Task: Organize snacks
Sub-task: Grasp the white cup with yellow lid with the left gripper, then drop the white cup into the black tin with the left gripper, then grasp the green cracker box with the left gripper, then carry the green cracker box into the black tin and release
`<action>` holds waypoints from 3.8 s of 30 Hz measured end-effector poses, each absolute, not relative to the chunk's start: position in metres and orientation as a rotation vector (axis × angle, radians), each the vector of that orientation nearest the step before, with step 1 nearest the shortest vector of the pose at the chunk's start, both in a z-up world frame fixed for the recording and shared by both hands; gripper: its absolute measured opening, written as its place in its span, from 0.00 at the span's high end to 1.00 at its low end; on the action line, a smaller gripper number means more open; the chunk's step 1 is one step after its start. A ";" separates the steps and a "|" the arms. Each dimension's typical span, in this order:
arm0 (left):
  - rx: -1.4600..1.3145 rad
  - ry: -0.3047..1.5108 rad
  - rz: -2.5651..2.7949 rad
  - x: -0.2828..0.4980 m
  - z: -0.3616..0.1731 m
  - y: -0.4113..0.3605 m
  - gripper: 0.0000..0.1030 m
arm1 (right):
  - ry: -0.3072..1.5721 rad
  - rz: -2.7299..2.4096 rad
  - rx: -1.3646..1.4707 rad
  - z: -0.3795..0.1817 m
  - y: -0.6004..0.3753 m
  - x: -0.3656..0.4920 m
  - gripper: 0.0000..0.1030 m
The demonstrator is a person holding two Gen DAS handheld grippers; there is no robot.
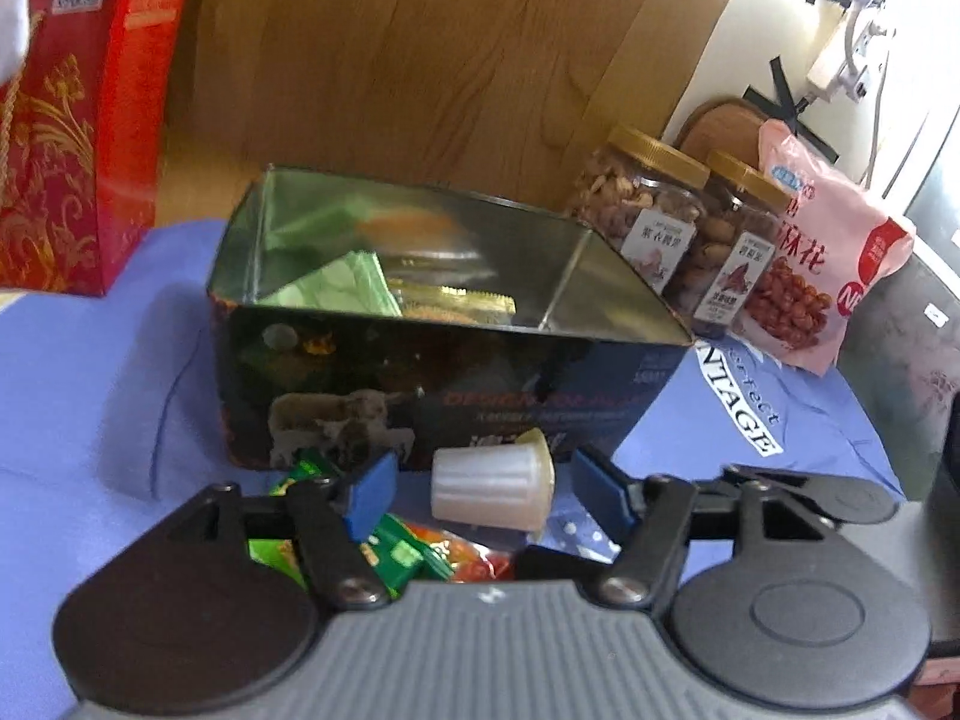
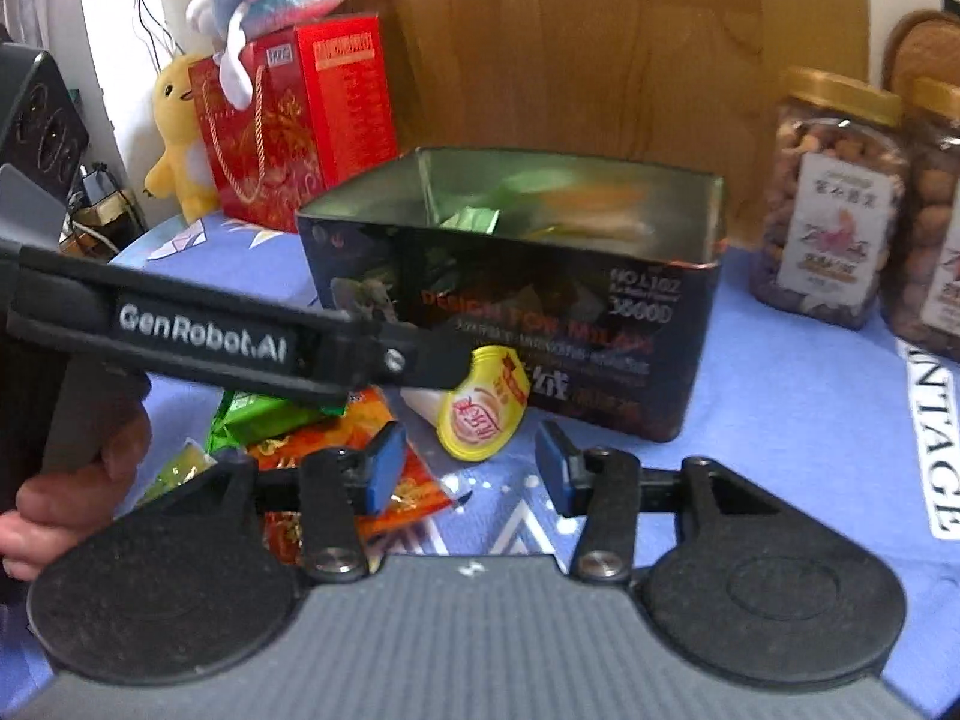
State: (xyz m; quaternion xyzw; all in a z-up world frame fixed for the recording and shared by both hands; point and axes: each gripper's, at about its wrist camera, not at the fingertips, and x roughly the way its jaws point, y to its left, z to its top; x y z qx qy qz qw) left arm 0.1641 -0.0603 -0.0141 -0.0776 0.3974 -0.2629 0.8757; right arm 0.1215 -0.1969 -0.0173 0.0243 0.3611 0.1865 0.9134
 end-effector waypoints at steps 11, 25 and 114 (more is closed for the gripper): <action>-0.165 0.849 -0.571 0.160 -0.019 -0.063 0.54 | 0.731 0.389 0.112 -0.023 -0.197 0.124 0.64; -0.150 0.672 -0.595 0.178 0.065 -0.086 0.44 | 0.432 0.115 -0.060 0.047 -0.204 0.120 0.56; -0.308 0.681 -0.596 0.174 0.052 -0.022 0.53 | 0.477 0.179 0.026 0.039 -0.236 0.101 0.46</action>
